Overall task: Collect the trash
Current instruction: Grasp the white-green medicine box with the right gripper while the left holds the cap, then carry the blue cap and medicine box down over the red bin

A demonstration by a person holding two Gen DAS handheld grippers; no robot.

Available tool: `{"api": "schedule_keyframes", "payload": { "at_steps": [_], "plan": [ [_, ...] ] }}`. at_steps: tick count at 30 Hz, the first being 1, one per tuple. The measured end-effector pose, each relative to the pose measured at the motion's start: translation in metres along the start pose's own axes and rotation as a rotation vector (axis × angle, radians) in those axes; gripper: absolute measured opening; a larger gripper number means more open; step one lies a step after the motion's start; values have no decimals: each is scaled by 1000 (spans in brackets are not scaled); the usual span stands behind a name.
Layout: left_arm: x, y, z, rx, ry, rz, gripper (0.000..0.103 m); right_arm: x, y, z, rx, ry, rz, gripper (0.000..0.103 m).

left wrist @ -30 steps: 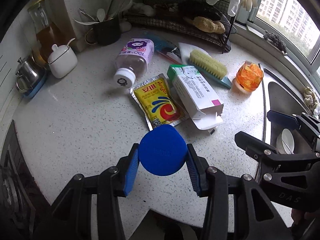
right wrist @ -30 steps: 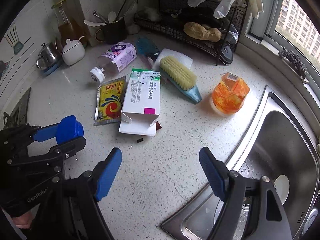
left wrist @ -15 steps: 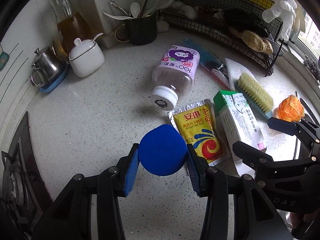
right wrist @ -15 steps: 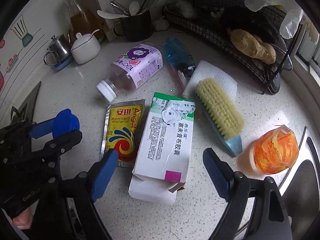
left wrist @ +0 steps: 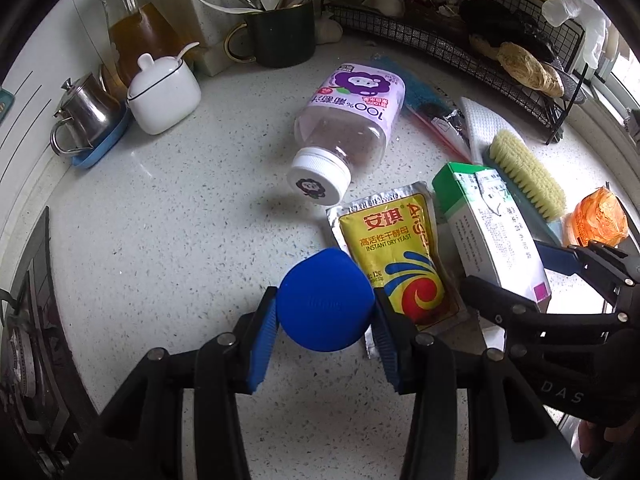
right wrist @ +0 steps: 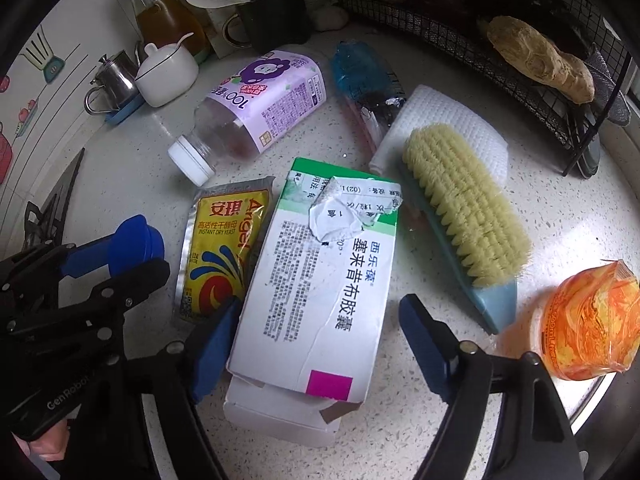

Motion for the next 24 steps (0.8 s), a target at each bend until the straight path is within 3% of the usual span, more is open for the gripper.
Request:
{"api": "schedule_keyframes", "payload": {
  "at_steps": [14, 24],
  "plan": [
    [-41, -50, -6, -60, 8, -47, 43, -35, -57, 15, -35, -23, -75, 60],
    [-110, -99, 0, -72, 35, -88, 43, -91, -100, 46, -56, -31, -130, 60]
  ]
}}
Point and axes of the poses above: each gripper's, at about its wrist camera, not at the fingertips, and y roughly the way its jaws point, z to its left, x to its top, the point moved 7 cm from there along y, roughly the way its jaws point, and after that the axes turned 7 degrees about -x, right-handed, at the moved point
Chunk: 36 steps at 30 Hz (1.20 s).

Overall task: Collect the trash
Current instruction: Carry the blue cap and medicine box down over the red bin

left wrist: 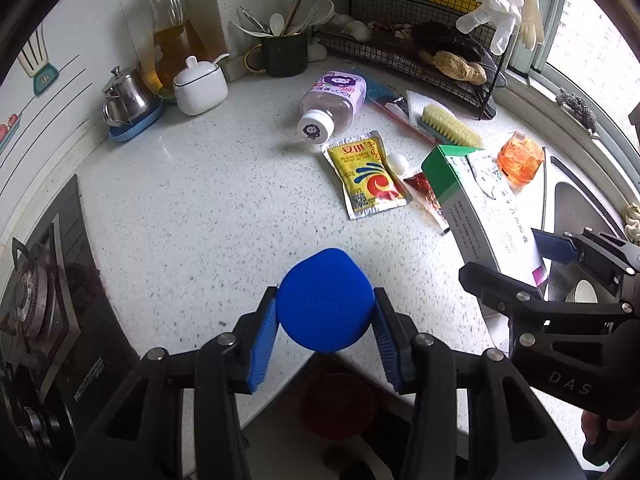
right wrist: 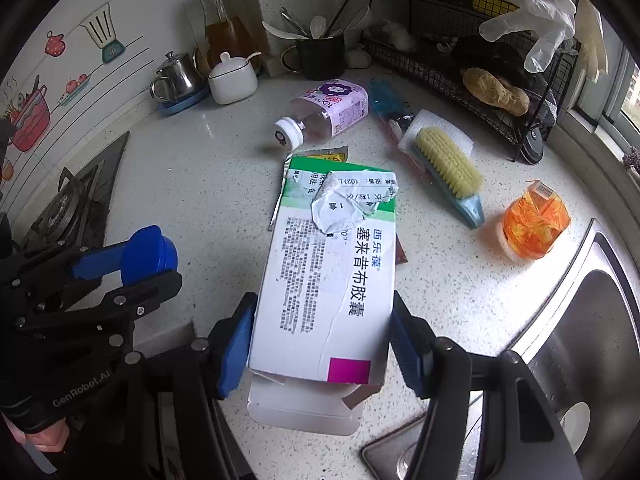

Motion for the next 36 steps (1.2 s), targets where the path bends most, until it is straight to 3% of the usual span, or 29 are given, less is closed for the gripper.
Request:
{"api": "schedule_keyframes", "payload": {
  "at_steps": [10, 17, 27, 36],
  "plan": [
    [-85, -55, 12, 10, -26, -21, 43, -69, -43, 51, 9, -12, 1, 60],
    [-151, -68, 28, 13, -80, 12, 43, -113, -54, 84, 20, -58, 23, 60],
    [-225, -47, 40, 27, -152, 110, 43, -175, -27, 110, 33, -84, 138, 60],
    [-269, -1, 47, 21, -198, 190, 43, -218, 20, 114, 37, -126, 231, 60]
  ]
}}
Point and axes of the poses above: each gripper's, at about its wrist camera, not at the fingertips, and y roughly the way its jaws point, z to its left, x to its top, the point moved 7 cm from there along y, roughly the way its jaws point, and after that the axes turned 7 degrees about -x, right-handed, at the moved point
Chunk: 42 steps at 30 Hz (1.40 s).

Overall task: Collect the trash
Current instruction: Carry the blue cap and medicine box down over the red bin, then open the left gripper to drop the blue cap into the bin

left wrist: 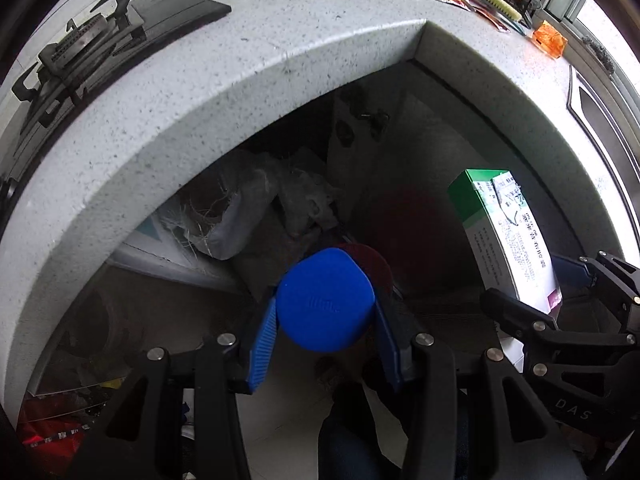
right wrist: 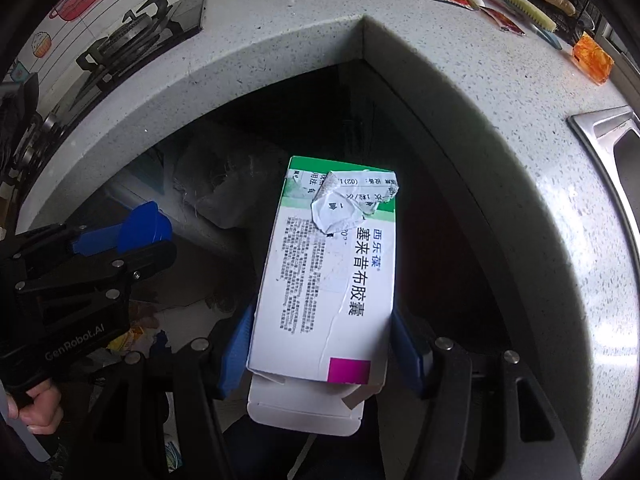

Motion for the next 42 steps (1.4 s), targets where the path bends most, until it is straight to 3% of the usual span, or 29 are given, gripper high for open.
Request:
{"api": "schedule_keyframes", "payload": {
  "at_steps": [10, 23, 33, 35, 36, 42],
  "plan": [
    [-30, 91, 16, 0, 41, 74, 43, -36, 88, -3, 12, 10, 112, 60],
    [-41, 224, 16, -81, 112, 170, 43, -59, 207, -10, -27, 96, 199, 60],
    [-38, 276, -7, -120, 185, 209, 43, -63, 247, -37, -69, 120, 239, 60],
    [-36, 278, -10, -118, 189, 213, 67, -64, 245, -43, -68, 122, 238, 60],
    [-35, 278, -10, -109, 193, 208, 72, -65, 246, -45, -67, 123, 238, 60],
    [-35, 279, -10, -93, 198, 212, 82, -65, 246, -45, -58, 136, 250, 60]
  ]
}}
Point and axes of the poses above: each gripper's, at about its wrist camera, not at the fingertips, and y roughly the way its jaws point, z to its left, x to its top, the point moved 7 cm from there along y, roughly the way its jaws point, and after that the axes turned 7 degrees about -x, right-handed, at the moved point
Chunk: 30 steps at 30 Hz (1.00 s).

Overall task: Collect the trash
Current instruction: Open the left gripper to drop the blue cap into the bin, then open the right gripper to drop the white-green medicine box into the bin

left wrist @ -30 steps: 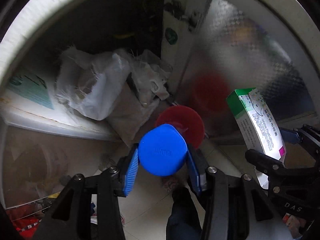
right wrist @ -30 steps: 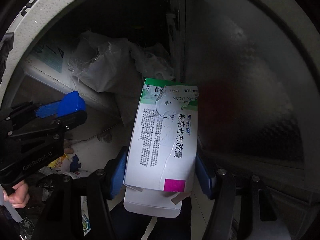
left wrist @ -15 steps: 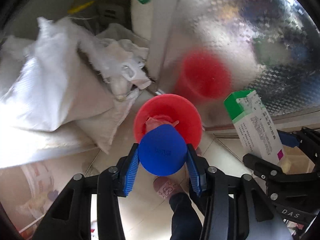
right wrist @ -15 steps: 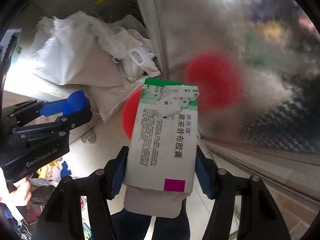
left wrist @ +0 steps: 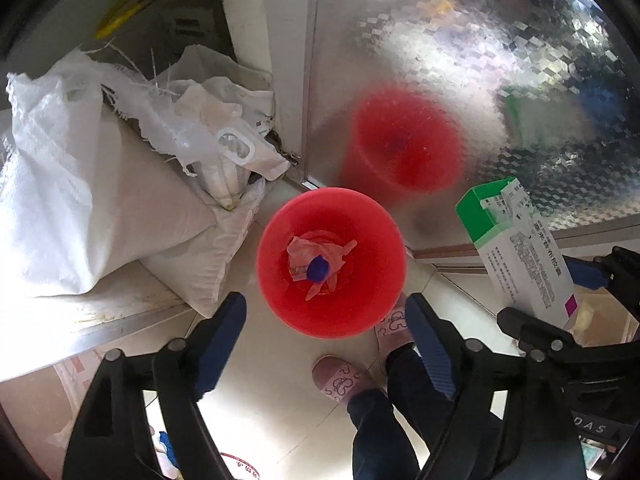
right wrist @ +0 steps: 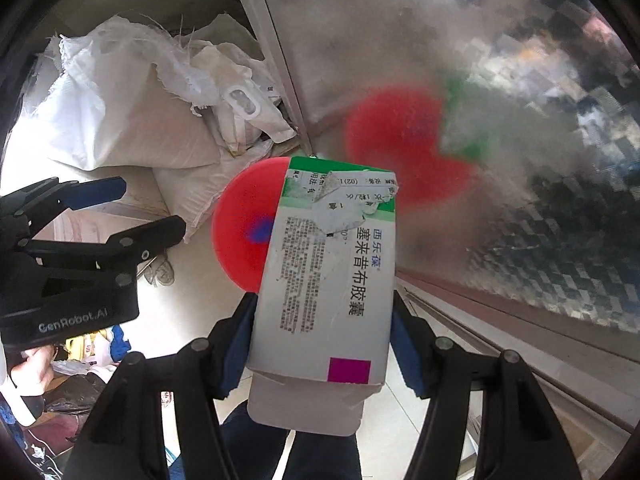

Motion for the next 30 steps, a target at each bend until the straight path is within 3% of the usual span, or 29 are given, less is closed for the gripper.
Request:
{"api": "schedule_keyframes", "payload": {
  "at_steps": [21, 30],
  "plan": [
    [-44, -8, 79, 65, -237, -20, 82, 20, 6, 72, 18, -255, -12, 60],
    [-52, -5, 93, 74, -258, -12, 82, 26, 10, 81, -1, -331, -4, 60]
  ]
}}
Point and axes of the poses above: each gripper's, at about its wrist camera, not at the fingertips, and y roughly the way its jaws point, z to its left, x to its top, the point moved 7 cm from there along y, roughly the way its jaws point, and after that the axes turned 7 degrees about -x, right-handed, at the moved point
